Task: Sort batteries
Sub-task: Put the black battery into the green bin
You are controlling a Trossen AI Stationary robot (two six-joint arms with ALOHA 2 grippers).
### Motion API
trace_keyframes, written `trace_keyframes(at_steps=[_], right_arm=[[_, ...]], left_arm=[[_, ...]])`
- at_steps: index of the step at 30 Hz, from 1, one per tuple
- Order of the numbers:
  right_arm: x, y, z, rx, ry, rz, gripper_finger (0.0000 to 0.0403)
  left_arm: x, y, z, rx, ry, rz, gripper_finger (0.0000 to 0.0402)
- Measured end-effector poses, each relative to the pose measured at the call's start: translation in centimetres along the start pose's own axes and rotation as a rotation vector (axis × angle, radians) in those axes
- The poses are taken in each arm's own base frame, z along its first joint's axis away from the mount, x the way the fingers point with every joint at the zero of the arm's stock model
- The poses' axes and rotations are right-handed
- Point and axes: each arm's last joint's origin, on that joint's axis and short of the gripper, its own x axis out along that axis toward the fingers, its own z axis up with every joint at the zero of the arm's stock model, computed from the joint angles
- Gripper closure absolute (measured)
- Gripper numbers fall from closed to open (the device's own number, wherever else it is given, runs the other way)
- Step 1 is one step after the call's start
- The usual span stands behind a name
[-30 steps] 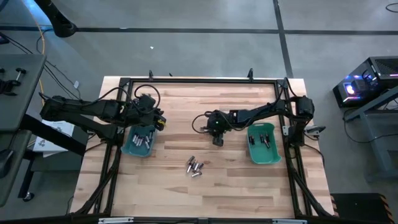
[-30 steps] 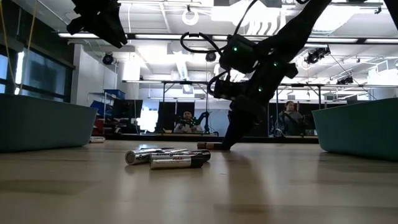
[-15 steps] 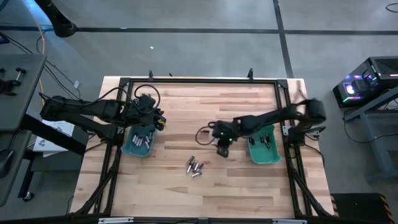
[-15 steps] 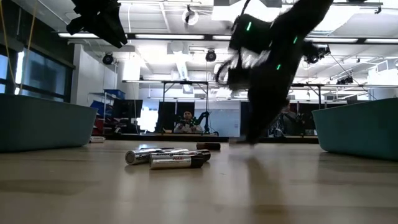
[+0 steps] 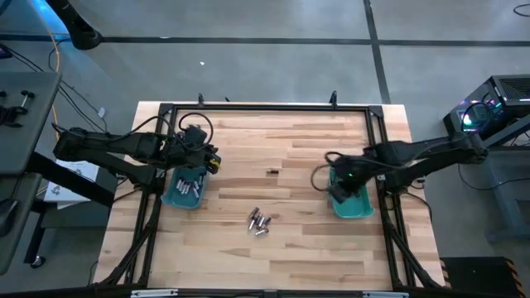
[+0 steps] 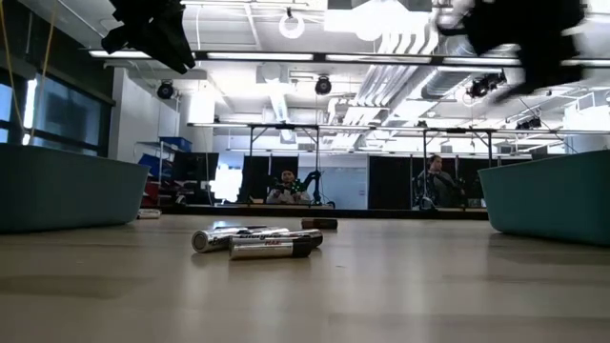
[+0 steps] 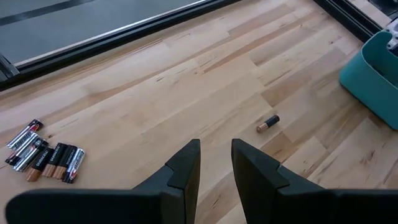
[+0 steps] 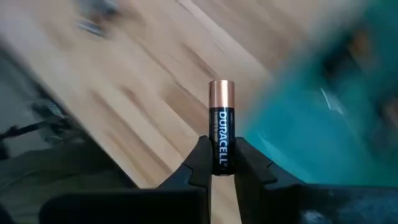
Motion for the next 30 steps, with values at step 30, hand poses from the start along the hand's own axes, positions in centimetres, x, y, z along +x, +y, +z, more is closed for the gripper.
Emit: trace_keyframes(at_steps=[30], right_arm=[[9.2, -10.0, -1.0, 0.548, -0.129, -0.204, 0.0311]], left_arm=[[0.0, 0.0, 0.0, 0.016, -0.007, 0.004, 0.0317]])
